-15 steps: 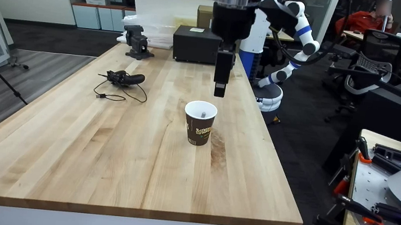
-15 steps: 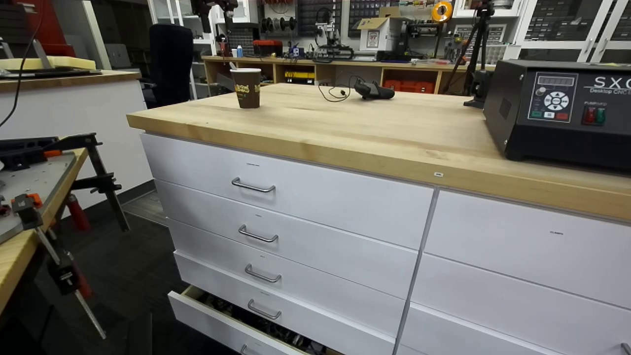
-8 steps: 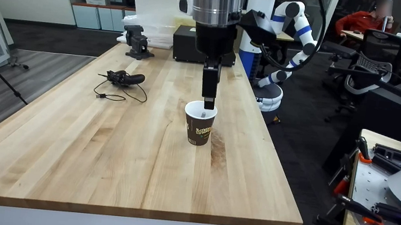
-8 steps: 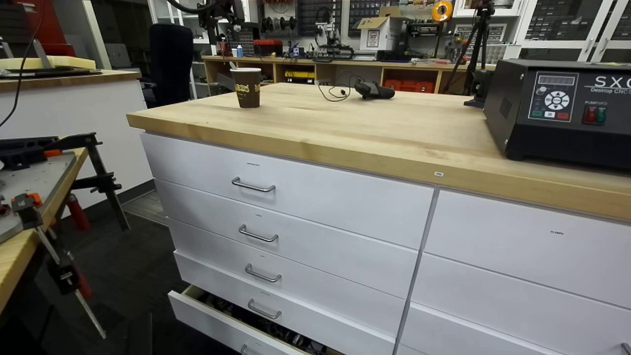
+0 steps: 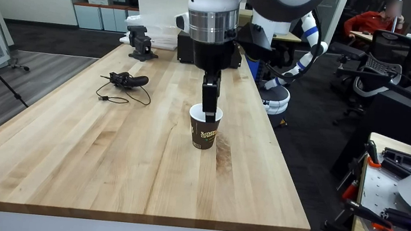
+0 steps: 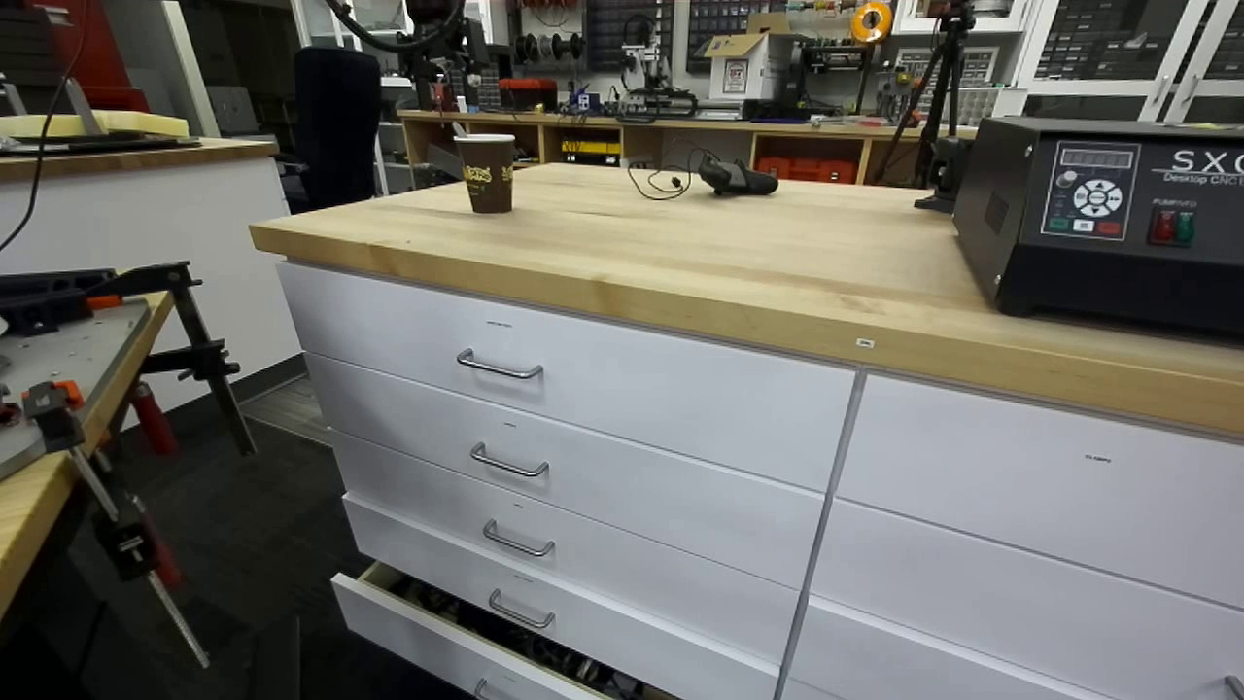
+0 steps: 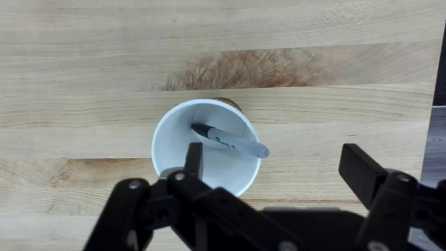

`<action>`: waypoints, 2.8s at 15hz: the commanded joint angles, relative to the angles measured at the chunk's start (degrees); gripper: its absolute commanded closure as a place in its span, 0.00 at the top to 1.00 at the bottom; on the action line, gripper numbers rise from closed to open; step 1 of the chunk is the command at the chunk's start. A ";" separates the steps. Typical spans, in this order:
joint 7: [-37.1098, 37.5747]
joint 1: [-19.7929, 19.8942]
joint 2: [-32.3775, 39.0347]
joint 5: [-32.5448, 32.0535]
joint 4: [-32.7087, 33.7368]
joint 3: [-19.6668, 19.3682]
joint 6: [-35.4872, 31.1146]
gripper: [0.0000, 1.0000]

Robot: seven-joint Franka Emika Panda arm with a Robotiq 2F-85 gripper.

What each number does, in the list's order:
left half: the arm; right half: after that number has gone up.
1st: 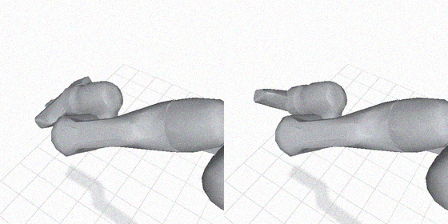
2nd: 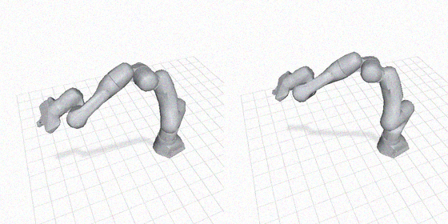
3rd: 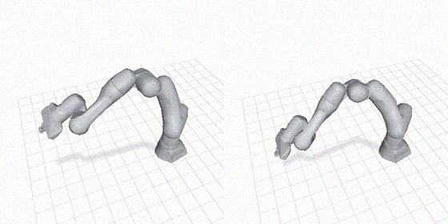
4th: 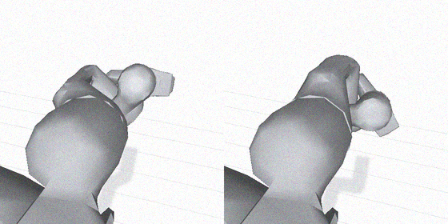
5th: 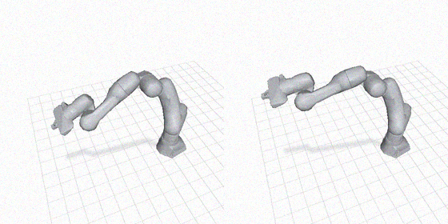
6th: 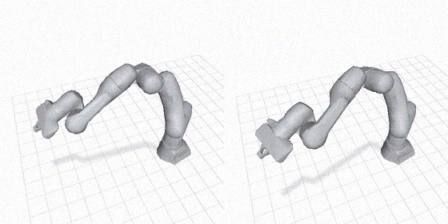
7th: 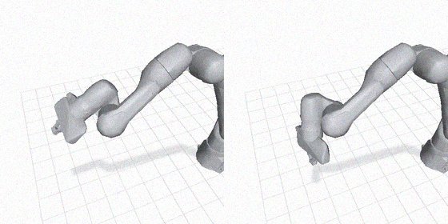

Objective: Remove the pen from the cup and put it on the table

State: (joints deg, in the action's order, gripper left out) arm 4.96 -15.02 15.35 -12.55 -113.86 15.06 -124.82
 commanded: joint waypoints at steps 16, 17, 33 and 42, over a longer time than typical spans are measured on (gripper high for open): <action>0.05 -1.80 5.39 -1.61 4.06 -3.24 0.04 0.02; 0.08 -1.81 5.36 -1.86 4.40 -3.36 -0.09 0.05; -0.02 -2.07 5.66 -3.12 5.83 -3.70 0.30 0.03; 0.03 -2.74 6.29 -3.21 5.93 -3.65 0.42 0.26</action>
State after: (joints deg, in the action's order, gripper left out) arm 4.84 -16.73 21.40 -15.10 -108.64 12.12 -124.92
